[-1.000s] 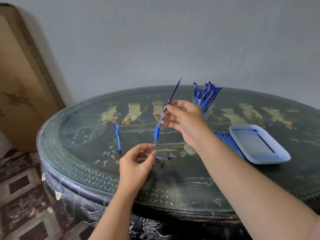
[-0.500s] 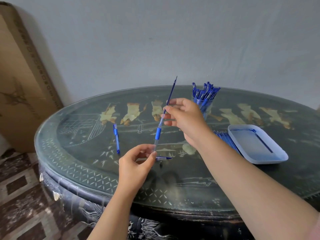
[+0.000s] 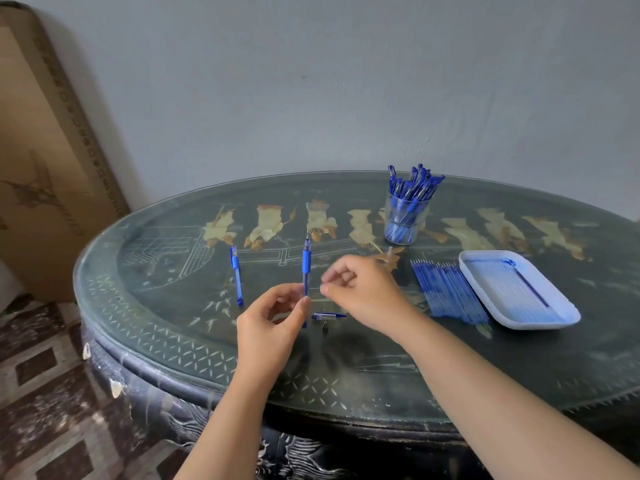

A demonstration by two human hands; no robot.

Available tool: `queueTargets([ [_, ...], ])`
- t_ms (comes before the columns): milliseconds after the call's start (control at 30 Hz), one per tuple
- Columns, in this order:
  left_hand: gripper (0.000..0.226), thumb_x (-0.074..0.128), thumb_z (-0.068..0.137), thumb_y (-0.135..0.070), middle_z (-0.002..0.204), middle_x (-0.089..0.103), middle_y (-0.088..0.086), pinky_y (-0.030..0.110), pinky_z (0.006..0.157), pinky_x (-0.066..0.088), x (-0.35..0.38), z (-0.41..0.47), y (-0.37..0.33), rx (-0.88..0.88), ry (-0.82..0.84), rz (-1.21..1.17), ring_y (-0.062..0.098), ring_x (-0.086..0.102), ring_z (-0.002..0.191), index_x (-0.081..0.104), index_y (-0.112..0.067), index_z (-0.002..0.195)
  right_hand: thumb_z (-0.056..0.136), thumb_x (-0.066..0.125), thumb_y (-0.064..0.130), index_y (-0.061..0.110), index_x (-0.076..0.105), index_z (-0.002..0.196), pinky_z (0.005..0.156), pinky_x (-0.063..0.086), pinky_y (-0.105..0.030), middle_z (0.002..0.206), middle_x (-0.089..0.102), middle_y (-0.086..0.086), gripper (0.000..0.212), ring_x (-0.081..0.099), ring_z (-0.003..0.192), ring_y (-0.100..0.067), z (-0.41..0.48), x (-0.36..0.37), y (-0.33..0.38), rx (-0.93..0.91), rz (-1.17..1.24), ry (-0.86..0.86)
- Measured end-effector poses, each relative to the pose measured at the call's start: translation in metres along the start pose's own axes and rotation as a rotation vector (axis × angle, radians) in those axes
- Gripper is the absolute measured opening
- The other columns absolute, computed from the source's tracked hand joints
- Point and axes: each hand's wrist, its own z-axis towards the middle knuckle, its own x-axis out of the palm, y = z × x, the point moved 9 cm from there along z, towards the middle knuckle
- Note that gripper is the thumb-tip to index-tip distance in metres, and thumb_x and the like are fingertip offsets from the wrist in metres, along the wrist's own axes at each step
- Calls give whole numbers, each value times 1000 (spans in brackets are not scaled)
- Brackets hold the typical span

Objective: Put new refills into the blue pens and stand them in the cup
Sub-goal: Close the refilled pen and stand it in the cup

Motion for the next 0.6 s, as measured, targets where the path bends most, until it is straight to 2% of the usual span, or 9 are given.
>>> queueTargets([
  [133, 19, 74, 84, -9, 85, 74, -6, 24, 75, 57, -1, 0, 0, 9, 0, 8, 14, 70, 82, 73, -27, 92, 86, 71, 28, 26, 60, 88, 76, 50, -26, 92, 55, 9, 11, 56, 87, -11, -16, 24, -14, -64, -367, 87],
  [267, 19, 74, 84, -9, 85, 74, -6, 22, 74, 57, -2, 0, 0, 2, -3, 3, 13, 70, 82, 73, -26, 91, 91, 66, 24, 21, 66, 92, 84, 53, -32, 100, 57, 3, 3, 58, 92, -15, -19, 31, -15, -92, -422, 73],
  [367, 20, 74, 84, -10, 85, 73, -8, 25, 75, 57, -1, 0, 0, 3, 2, 11, 14, 70, 82, 73, -29, 91, 90, 66, 23, 21, 64, 88, 81, 52, -29, 96, 57, 4, 3, 57, 88, -12, -18, 32, -16, -92, -419, 74],
  [467, 22, 74, 84, -9, 82, 72, -10, 21, 72, 55, 0, 0, -1, 4, 6, 11, 10, 68, 79, 73, -30, 89, 84, 70, 22, 22, 66, 79, 69, 47, -22, 82, 65, 7, 7, 60, 75, -6, -10, 4, -10, -6, -177, -49],
  [533, 22, 74, 83, -8, 81, 72, -13, 18, 71, 54, 1, -1, -2, 17, 17, 29, 7, 67, 77, 74, -29, 88, 84, 72, 24, 22, 69, 81, 67, 45, -21, 77, 67, 9, 5, 59, 70, -4, 0, -19, -3, 77, 127, -86],
  [600, 22, 75, 83, -8, 81, 71, -13, 17, 72, 54, 2, -2, -2, 31, 34, 56, 6, 67, 77, 74, -29, 89, 85, 73, 25, 21, 70, 84, 62, 42, -19, 72, 65, 13, 4, 56, 65, -3, 9, -38, 12, 85, 304, -86],
])
